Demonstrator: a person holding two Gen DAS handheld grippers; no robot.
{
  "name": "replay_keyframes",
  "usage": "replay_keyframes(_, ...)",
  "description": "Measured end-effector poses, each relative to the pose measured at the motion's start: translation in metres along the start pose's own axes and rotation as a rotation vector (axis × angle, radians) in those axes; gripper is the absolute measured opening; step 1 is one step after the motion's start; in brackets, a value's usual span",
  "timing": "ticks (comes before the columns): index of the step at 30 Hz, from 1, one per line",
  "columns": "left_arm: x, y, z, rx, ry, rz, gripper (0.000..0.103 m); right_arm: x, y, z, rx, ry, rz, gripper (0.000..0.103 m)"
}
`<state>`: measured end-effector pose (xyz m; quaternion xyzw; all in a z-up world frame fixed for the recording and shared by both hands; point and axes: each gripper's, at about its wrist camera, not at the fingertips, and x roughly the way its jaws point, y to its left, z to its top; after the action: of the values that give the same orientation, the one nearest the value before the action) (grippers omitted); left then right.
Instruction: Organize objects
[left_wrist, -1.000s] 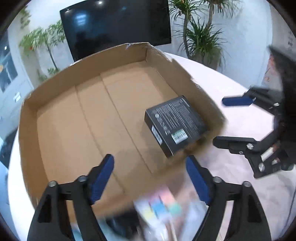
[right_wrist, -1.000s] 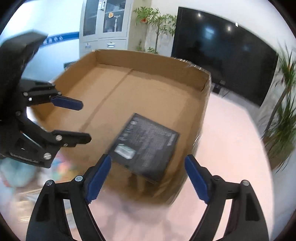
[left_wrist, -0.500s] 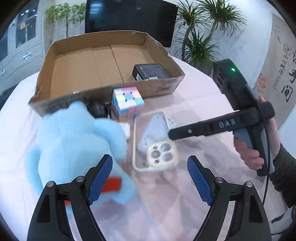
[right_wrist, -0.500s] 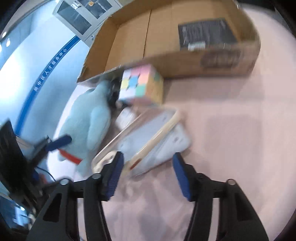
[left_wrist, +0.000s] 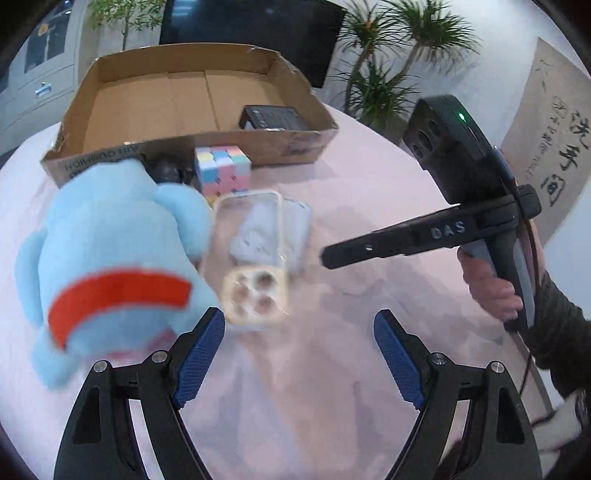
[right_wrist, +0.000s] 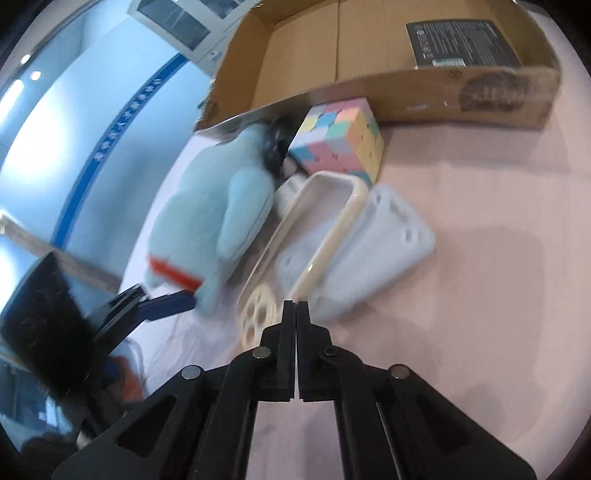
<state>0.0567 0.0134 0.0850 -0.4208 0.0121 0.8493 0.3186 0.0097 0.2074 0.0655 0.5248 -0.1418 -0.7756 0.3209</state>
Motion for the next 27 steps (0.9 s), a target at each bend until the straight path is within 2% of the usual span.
replay_keyframes(2,-0.002,-0.005,-0.008,0.017,0.008,0.016,0.083,-0.008,0.002,-0.02,-0.045,0.002,-0.059,0.0)
replay_keyframes(4,0.005,-0.009,-0.006,0.038,0.004,0.042,0.084,-0.009,-0.001,-0.031,-0.043,-0.003,-0.101,0.006)
replay_keyframes(5,0.013,-0.011,-0.002,0.052,-0.002,0.089,0.084,-0.007,-0.005,-0.032,-0.009,-0.003,-0.057,0.014)
replay_keyframes(6,0.019,-0.012,0.001,0.064,-0.011,0.141,0.084,-0.004,-0.009,-0.031,0.023,-0.001,-0.004,0.015)
replay_keyframes(8,0.031,-0.015,0.005,0.109,-0.034,0.26,0.084,0.0,-0.013,-0.026,0.046,-0.015,0.028,0.017)
replay_keyframes(10,0.038,-0.017,0.003,0.158,-0.03,0.27,0.083,0.004,-0.013,-0.023,0.056,-0.039,0.023,0.021)
replay_keyframes(12,0.046,-0.023,0.001,0.238,-0.018,0.319,0.083,0.005,-0.015,-0.018,0.072,-0.052,0.04,0.028)
replay_keyframes(14,0.055,-0.027,-0.002,0.314,0.001,0.369,0.082,0.007,-0.018,-0.014,0.084,-0.059,0.047,0.029)
replay_keyframes(15,0.058,-0.028,-0.002,0.334,0.005,0.385,0.075,0.009,-0.017,-0.011,0.086,-0.065,0.047,0.029)
replay_keyframes(16,0.062,-0.029,-0.002,0.357,0.008,0.417,0.061,0.009,-0.018,-0.009,0.088,-0.07,0.046,0.029)
replay_keyframes(17,0.066,-0.029,-0.003,0.384,0.013,0.465,0.053,0.01,-0.02,-0.007,0.094,-0.077,0.048,0.029)
replay_keyframes(18,0.07,-0.026,-0.002,0.398,0.024,0.5,0.041,0.009,-0.02,-0.007,0.1,-0.085,0.049,0.029)
replay_keyframes(19,0.072,-0.024,-0.001,0.4,0.028,0.51,0.034,0.012,-0.021,-0.005,0.105,-0.089,0.049,0.029)
replay_keyframes(23,0.067,-0.021,-0.002,0.398,0.0,0.526,0.026,0.017,-0.03,-0.003,0.125,-0.091,0.057,0.029)
replay_keyframes(25,0.052,-0.02,0.002,0.343,-0.028,0.471,0.022,0.017,-0.035,-0.004,0.139,-0.091,0.069,0.029)
replay_keyframes(27,0.029,-0.013,0.008,0.226,-0.05,0.364,0.018,0.016,-0.036,-0.006,0.14,-0.092,0.084,0.029)
